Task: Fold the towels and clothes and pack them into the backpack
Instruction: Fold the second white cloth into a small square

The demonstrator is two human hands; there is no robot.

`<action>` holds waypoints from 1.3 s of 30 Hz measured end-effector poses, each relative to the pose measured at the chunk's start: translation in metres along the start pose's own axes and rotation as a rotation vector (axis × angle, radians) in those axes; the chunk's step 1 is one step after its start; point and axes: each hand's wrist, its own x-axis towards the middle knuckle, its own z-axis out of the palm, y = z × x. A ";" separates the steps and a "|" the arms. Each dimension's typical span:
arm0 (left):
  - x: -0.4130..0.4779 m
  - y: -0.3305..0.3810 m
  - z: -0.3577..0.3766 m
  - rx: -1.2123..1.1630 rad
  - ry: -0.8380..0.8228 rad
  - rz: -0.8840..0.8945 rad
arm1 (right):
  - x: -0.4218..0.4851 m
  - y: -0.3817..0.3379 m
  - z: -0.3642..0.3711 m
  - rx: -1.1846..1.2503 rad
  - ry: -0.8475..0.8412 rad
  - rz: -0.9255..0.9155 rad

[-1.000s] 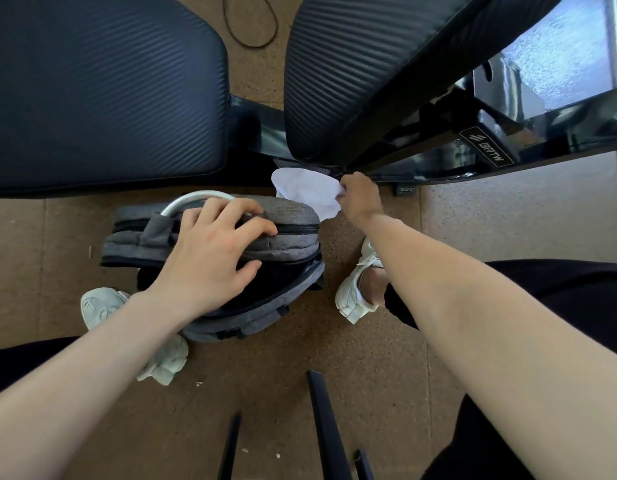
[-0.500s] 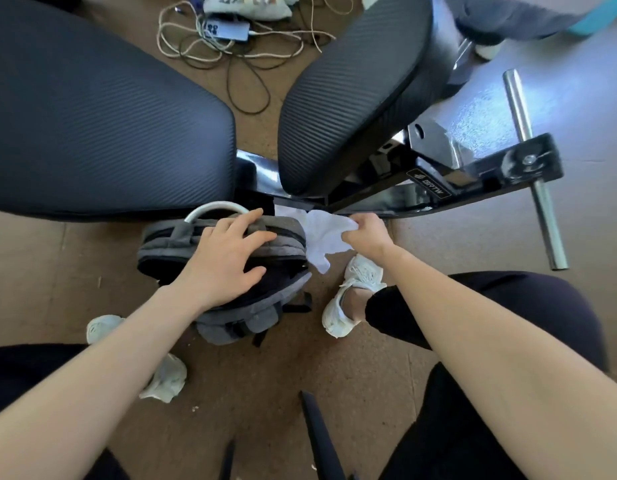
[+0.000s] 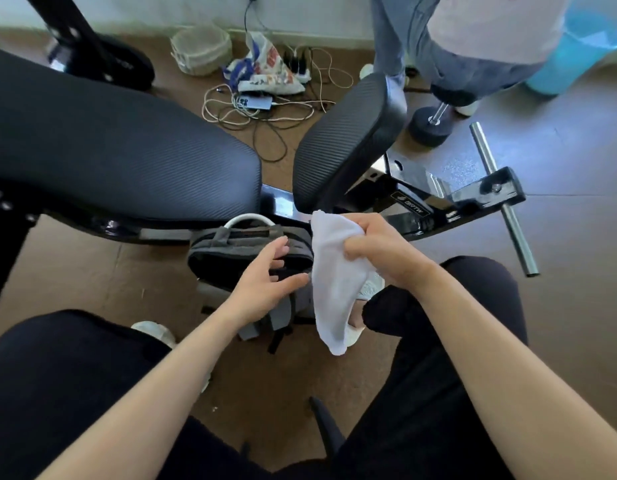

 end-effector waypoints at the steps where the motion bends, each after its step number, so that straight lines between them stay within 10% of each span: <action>1: -0.006 0.002 0.001 -0.049 -0.031 -0.015 | -0.007 -0.006 0.005 0.049 -0.043 -0.014; 7: -0.041 0.005 0.004 -0.369 -0.289 -0.023 | -0.033 -0.028 0.020 0.399 -0.220 -0.016; 15: -0.082 0.013 -0.020 -0.670 0.059 0.109 | -0.047 0.011 0.020 0.251 -0.055 0.087; 19: -0.110 0.017 -0.018 -0.549 0.140 0.116 | -0.056 0.018 0.046 -0.273 -0.252 0.104; 28: -0.128 0.008 -0.010 -0.288 0.047 0.185 | -0.052 0.011 0.115 -0.116 -0.202 -0.035; 39: -0.122 -0.018 -0.038 0.026 0.032 0.009 | -0.028 0.026 0.090 0.147 0.543 -0.143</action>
